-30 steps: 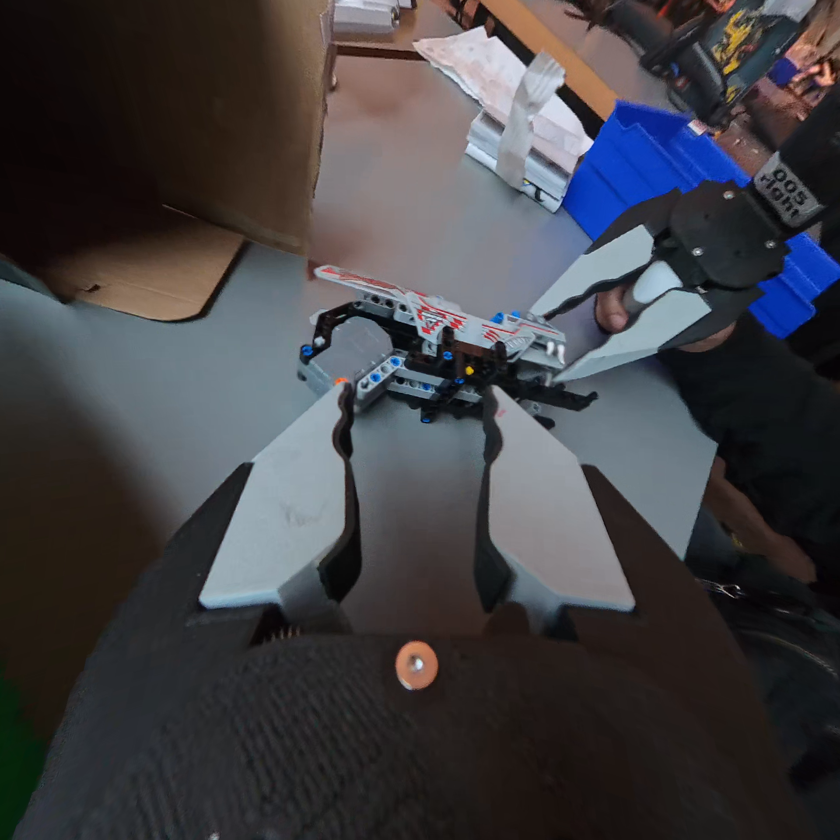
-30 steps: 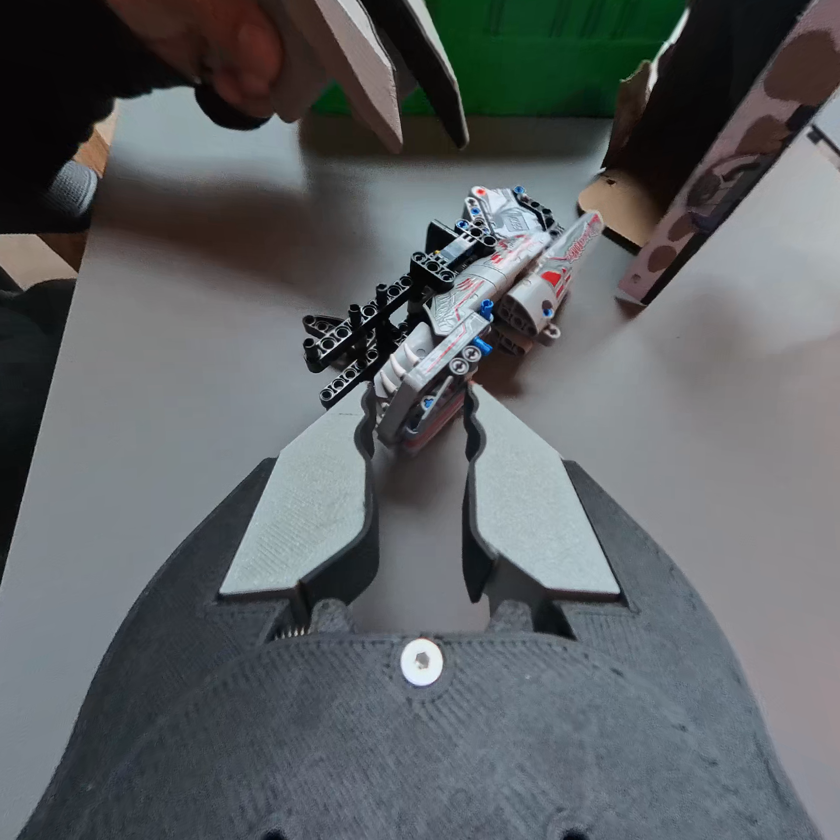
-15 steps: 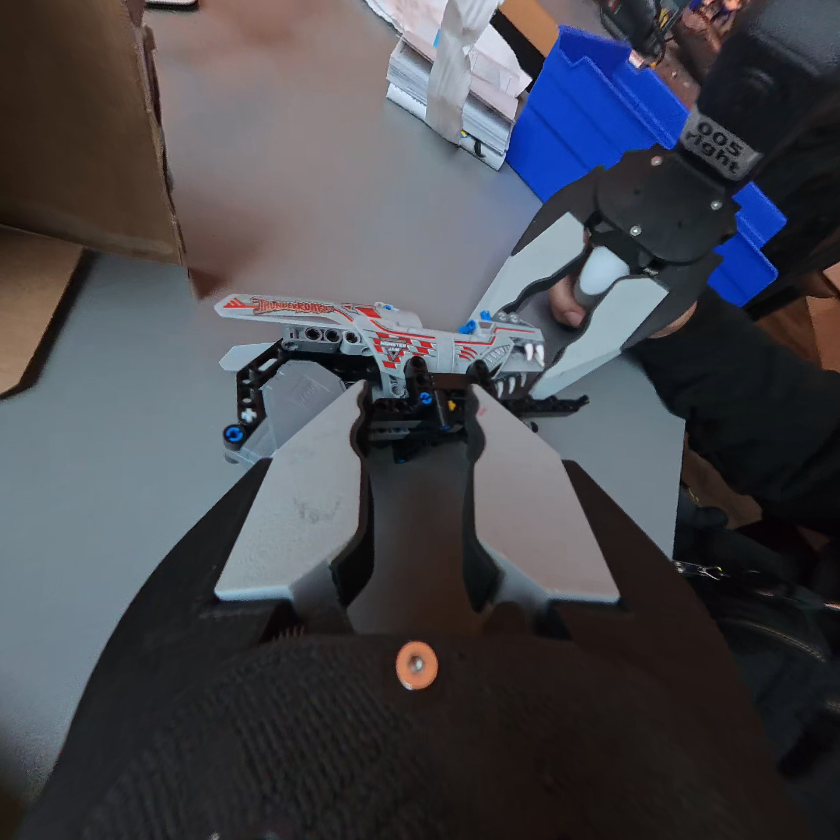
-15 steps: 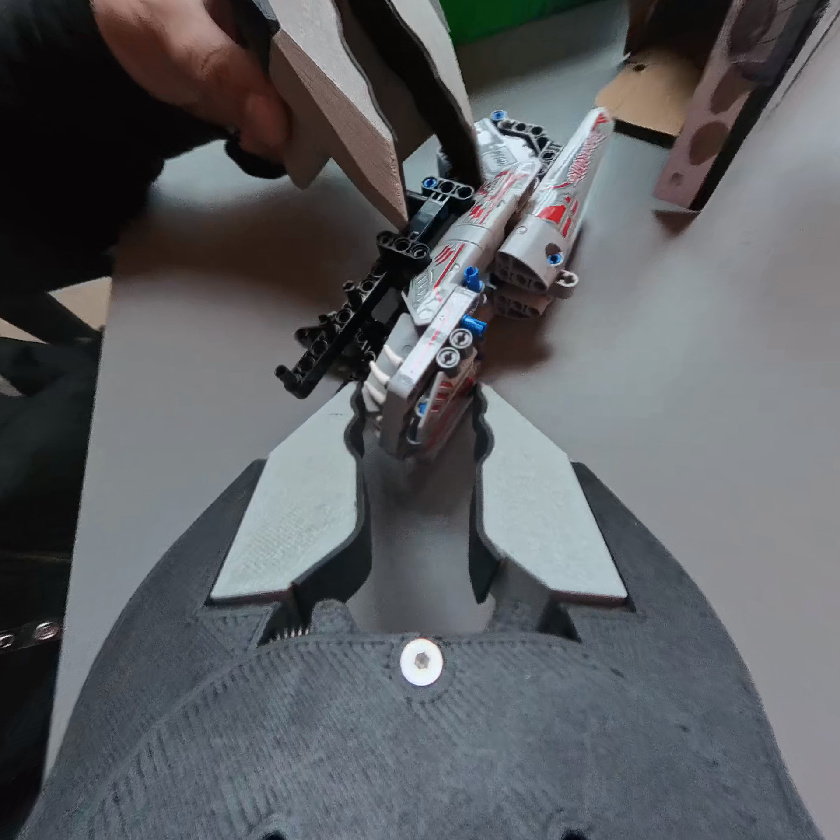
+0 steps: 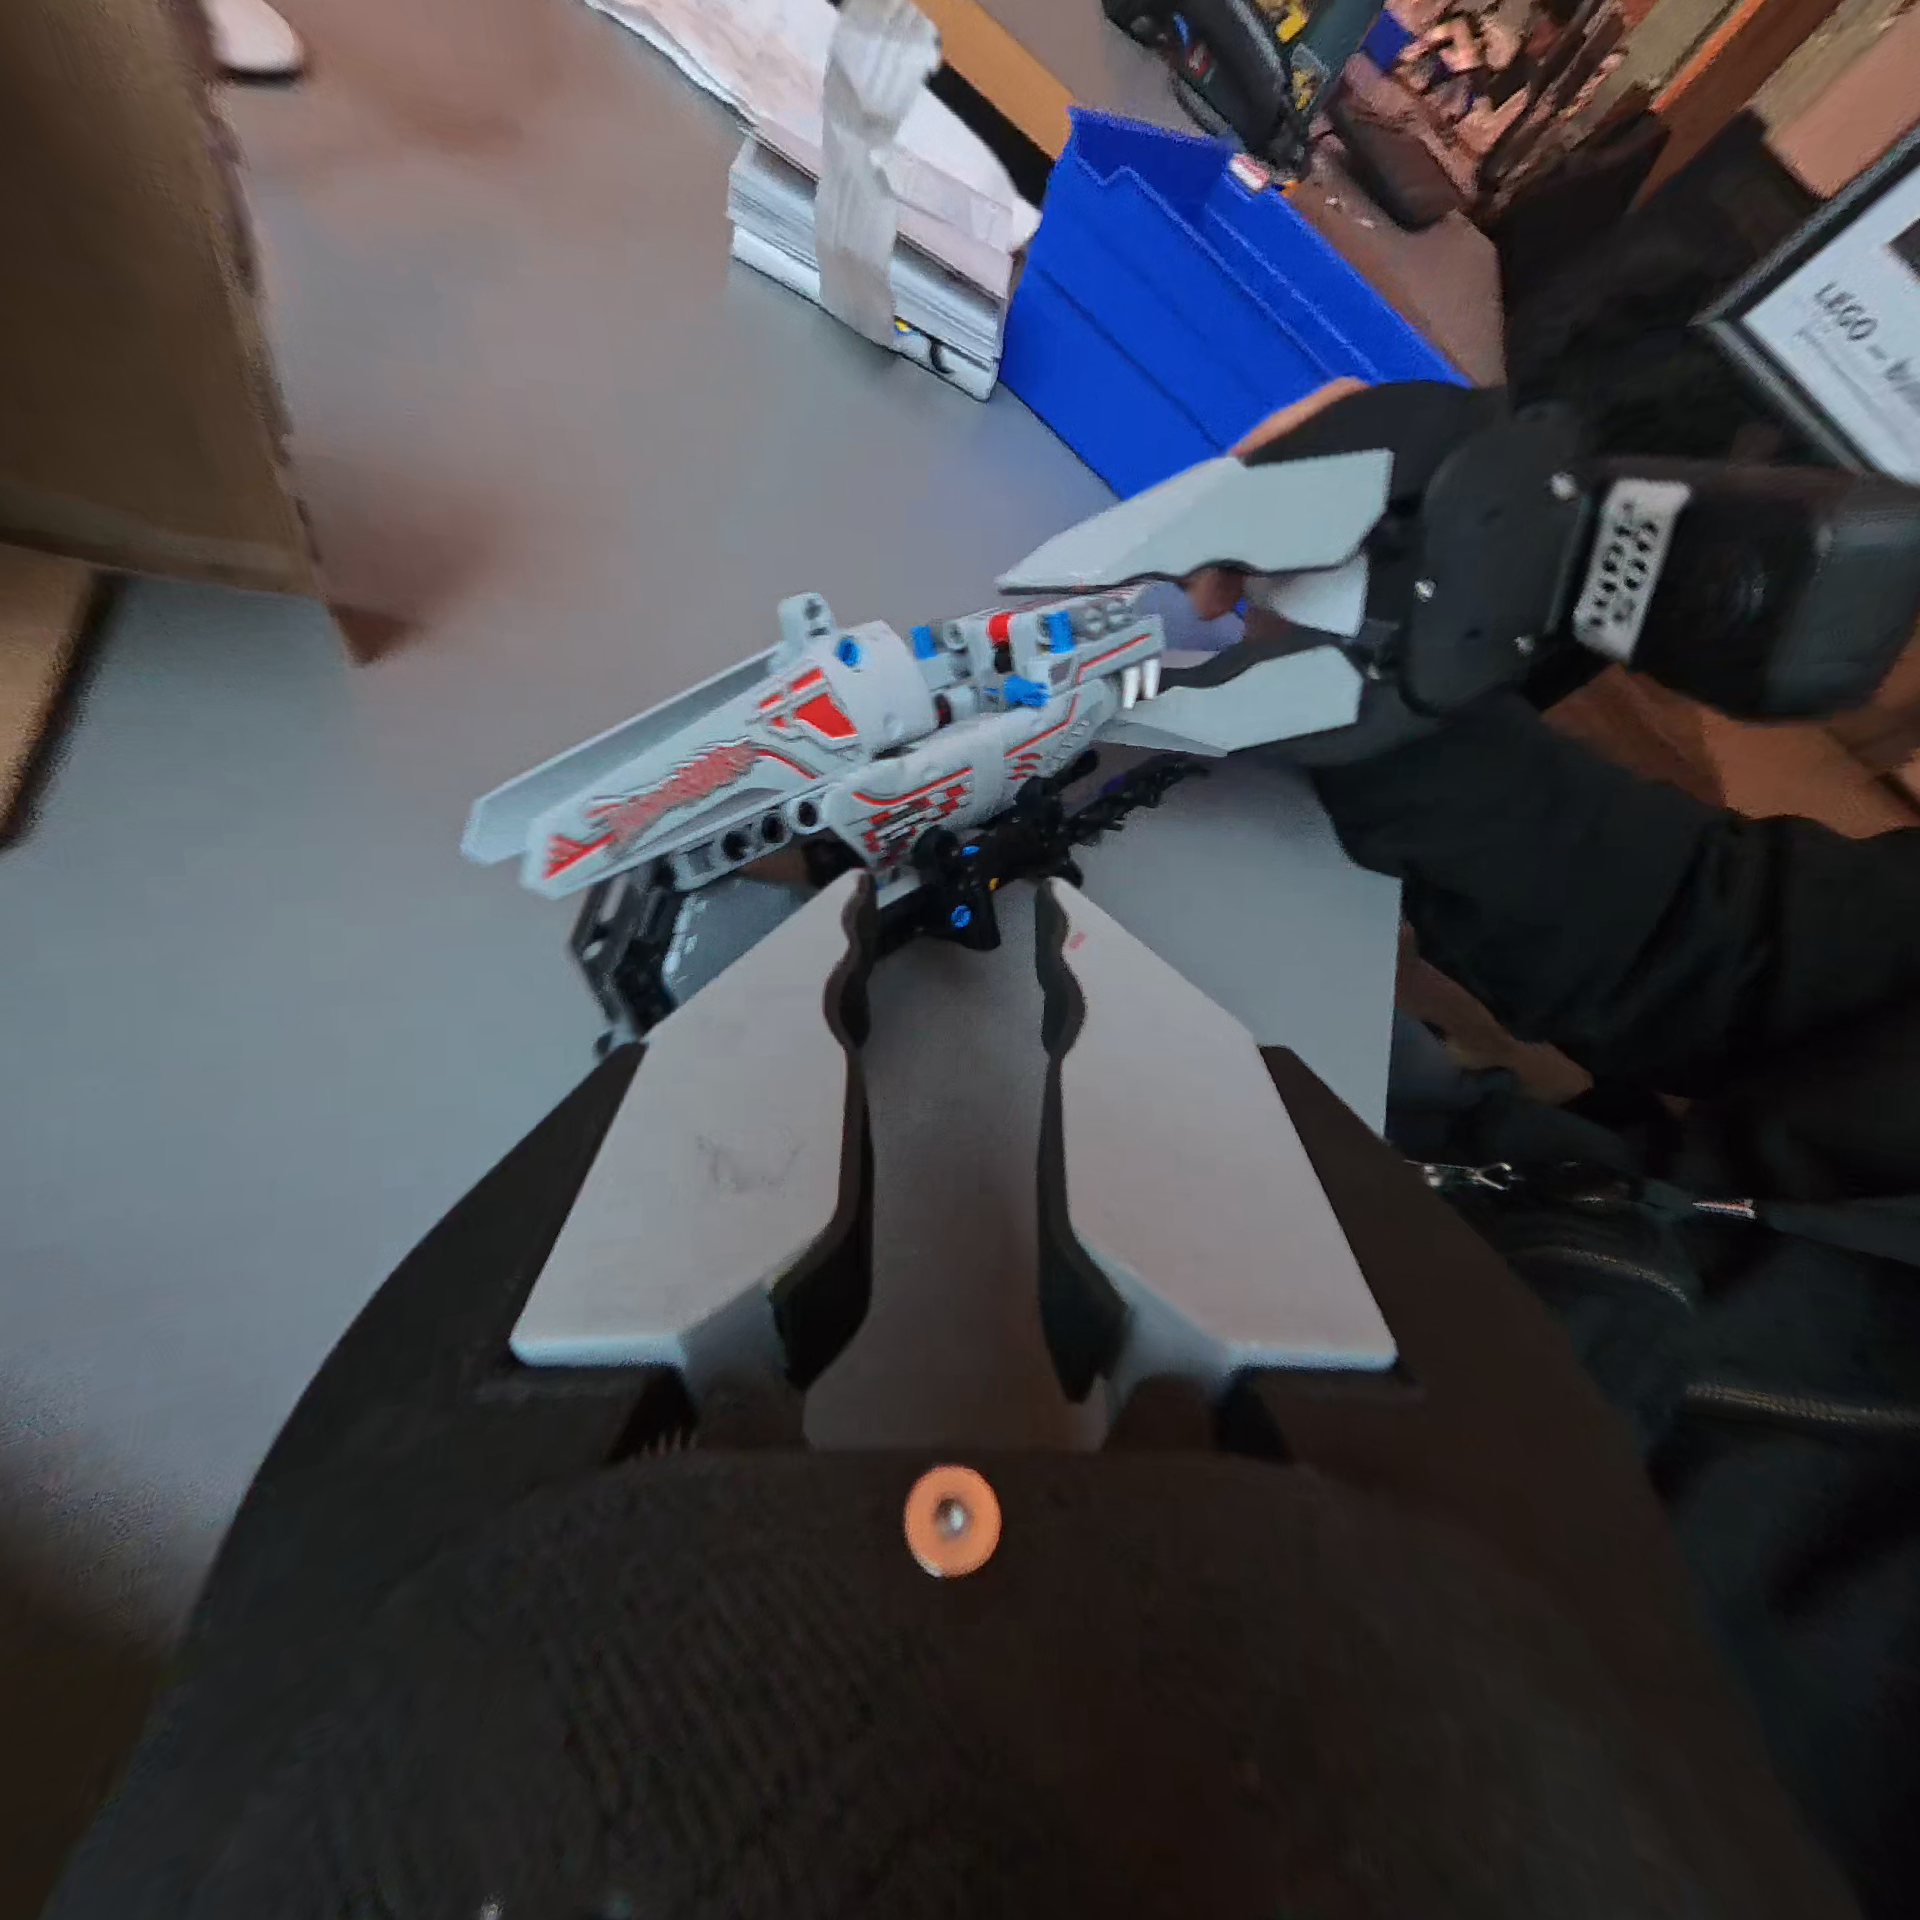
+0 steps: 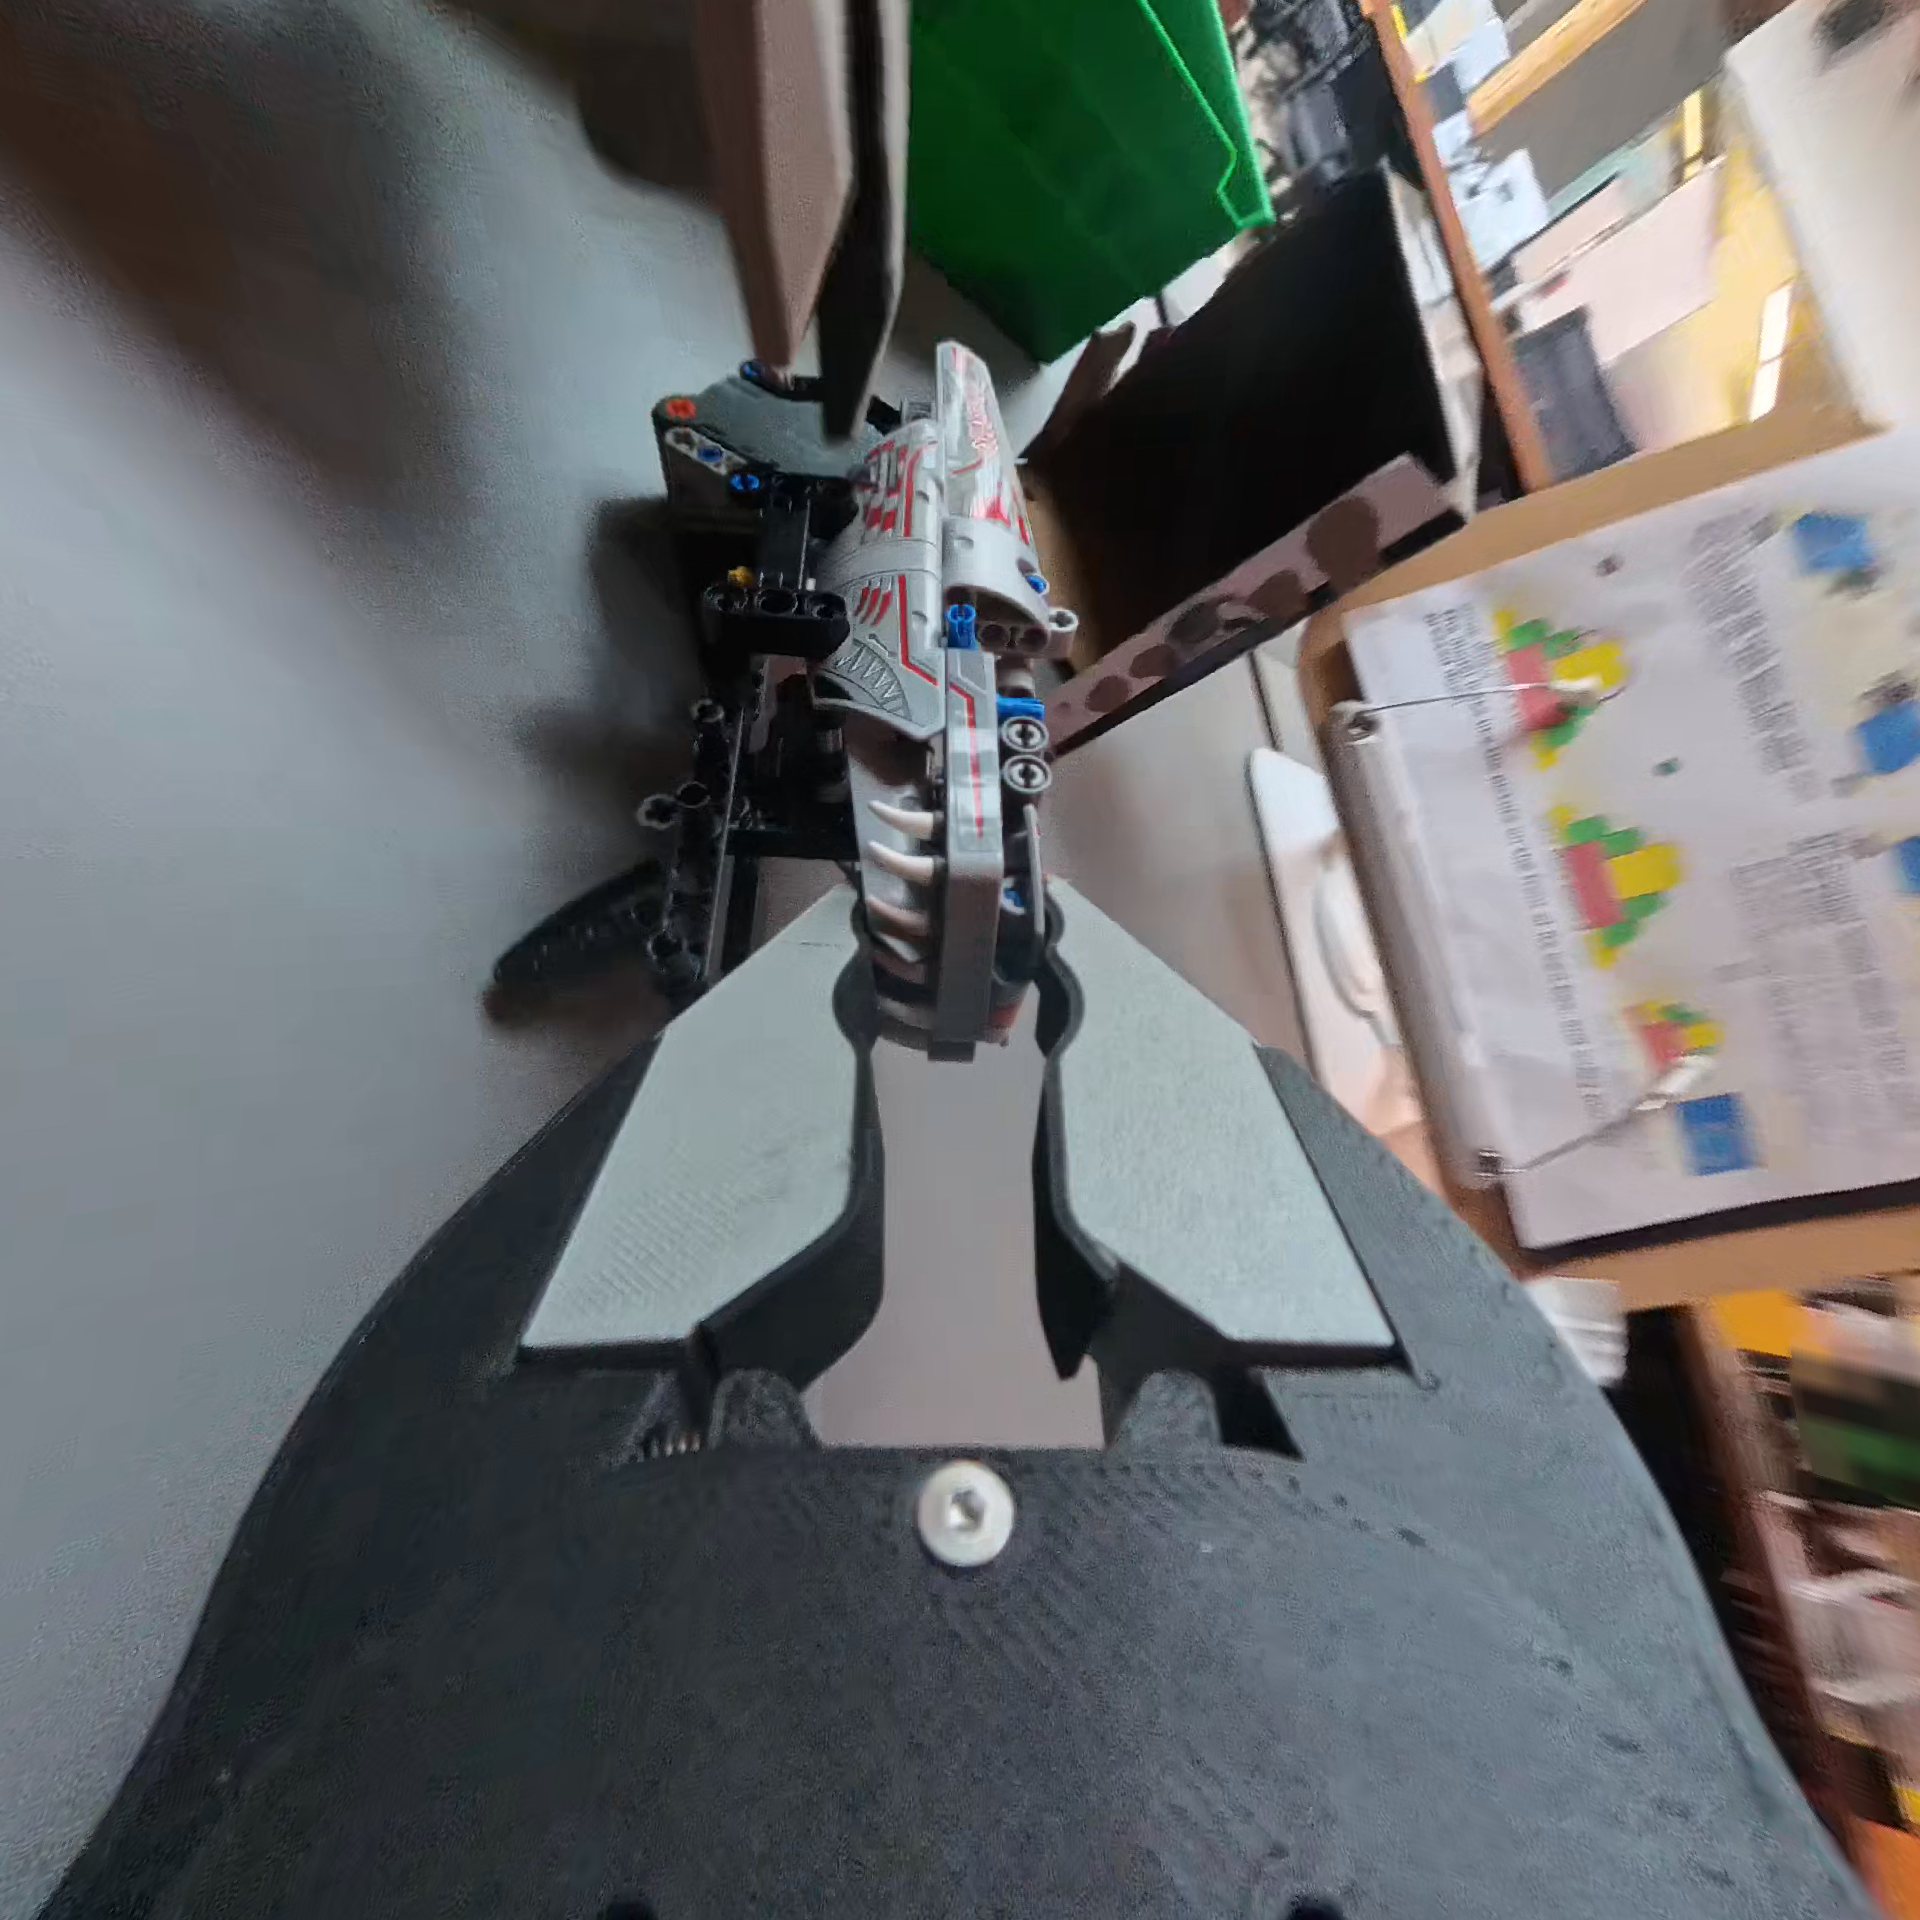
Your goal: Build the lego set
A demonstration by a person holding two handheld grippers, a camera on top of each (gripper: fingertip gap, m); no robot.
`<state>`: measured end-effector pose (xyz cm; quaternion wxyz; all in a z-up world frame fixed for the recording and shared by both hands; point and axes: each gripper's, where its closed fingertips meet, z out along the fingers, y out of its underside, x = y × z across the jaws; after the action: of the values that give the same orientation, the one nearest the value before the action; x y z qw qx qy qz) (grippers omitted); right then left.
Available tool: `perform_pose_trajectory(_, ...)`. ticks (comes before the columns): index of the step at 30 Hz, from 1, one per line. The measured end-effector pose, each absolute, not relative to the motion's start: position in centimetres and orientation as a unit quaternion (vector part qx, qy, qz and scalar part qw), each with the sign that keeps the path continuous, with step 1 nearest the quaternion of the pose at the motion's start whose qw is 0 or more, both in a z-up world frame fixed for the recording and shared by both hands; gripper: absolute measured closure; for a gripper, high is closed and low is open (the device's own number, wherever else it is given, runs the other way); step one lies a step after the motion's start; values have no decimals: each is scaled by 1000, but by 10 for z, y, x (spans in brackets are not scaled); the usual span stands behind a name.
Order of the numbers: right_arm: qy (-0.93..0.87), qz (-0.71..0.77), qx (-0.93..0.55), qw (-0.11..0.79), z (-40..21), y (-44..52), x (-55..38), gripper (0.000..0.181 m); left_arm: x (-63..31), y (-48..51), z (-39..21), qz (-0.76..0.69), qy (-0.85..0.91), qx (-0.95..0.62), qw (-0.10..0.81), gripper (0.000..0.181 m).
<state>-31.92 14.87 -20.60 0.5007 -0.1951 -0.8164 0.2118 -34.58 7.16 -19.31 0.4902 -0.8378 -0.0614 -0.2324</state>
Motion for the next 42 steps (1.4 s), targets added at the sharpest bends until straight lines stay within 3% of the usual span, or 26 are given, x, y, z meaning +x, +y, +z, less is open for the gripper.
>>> perform_pose_trajectory(9,-757,51,-31,651,-187,128,-312,158,-405,58,-180,-9,-59,-857,511,120)
perform_pose_trajectory(14,-789,82,-65,605,-205,140,-312,155,-379,66,-204,-47,-4,-891,451,128)
perform_pose_trajectory(17,-801,110,-90,581,-210,145,-312,151,-377,60,-218,-39,2,-905,423,161)
perform_pose_trajectory(20,-795,96,-104,590,-212,154,-318,150,-362,54,-215,-42,38,-897,439,173)
perform_pose_trajectory(26,-801,145,-171,556,-215,169,-319,136,-340,40,-211,-60,44,-891,449,170)
perform_pose_trajectory(32,-805,234,-236,491,-216,175,-310,138,-325,44,-210,-101,27,-883,457,154)
perform_pose_trajectory(37,-799,232,-230,505,-216,175,-314,138,-327,56,-207,-85,19,-873,480,159)
perform_pose_trajectory(42,-794,229,-221,518,-215,168,-316,137,-330,61,-195,-112,-16,-853,510,151)
